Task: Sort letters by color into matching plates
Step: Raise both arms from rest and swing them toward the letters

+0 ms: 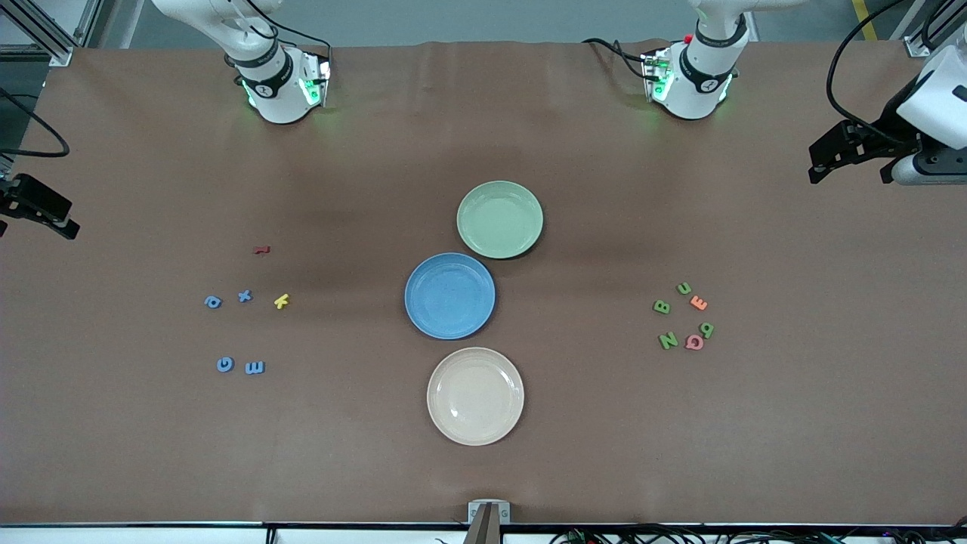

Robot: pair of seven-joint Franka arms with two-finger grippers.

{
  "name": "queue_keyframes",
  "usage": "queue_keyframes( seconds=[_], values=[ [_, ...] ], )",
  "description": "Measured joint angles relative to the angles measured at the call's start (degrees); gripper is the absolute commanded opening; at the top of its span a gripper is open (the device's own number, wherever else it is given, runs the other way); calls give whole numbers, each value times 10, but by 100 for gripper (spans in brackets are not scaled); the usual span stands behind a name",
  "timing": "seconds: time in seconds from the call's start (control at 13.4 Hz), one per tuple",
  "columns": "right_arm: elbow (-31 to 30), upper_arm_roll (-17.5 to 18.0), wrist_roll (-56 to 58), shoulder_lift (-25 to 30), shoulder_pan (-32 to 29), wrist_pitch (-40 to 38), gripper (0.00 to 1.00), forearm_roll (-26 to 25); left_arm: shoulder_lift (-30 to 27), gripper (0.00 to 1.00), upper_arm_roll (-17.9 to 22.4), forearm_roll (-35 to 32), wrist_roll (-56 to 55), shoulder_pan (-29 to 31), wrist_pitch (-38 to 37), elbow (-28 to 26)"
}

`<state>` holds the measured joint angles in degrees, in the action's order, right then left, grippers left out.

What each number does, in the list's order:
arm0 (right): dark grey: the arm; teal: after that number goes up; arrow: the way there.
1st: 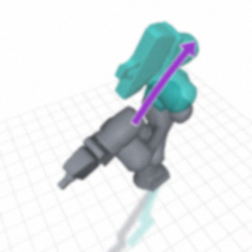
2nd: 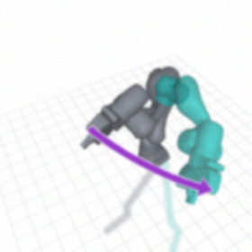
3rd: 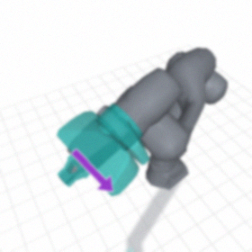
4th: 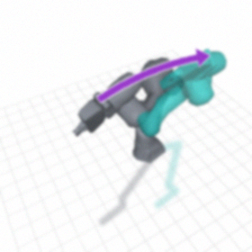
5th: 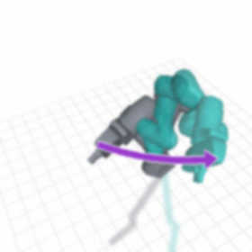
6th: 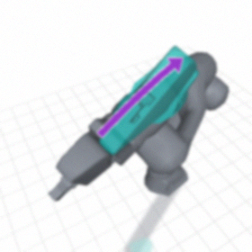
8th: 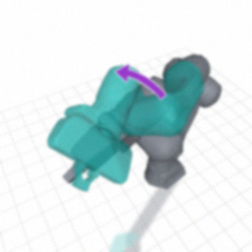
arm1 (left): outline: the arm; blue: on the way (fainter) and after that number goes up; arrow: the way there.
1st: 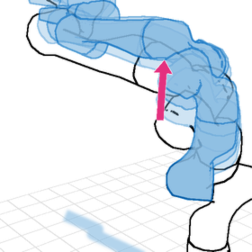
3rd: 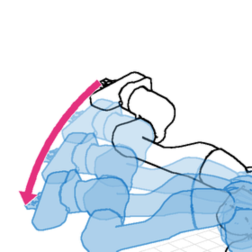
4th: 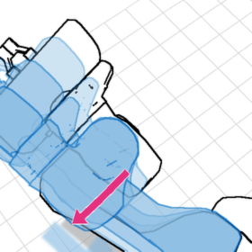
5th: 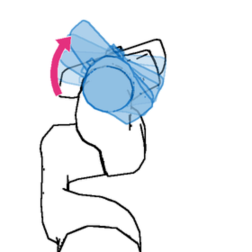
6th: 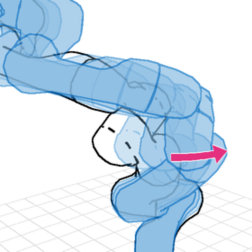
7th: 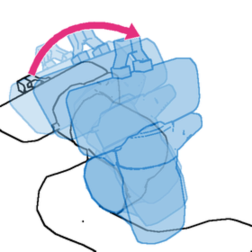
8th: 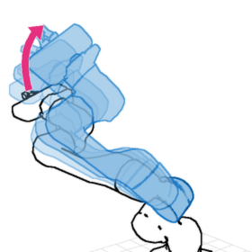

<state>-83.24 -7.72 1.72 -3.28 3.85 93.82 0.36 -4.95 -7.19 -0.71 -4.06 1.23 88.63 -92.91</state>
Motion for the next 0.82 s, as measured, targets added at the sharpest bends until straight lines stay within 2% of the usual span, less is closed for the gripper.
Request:
queue_keyframes(
  seconds=[0.52,0.82],
  values=[
    [0,1,0,0,0,0,100,0,4,100,1,0,0,2,-1,0],
    [0,0,0,0,1,-1,100,-2,24,100,1,0,0,3,-1,0]
  ],
)
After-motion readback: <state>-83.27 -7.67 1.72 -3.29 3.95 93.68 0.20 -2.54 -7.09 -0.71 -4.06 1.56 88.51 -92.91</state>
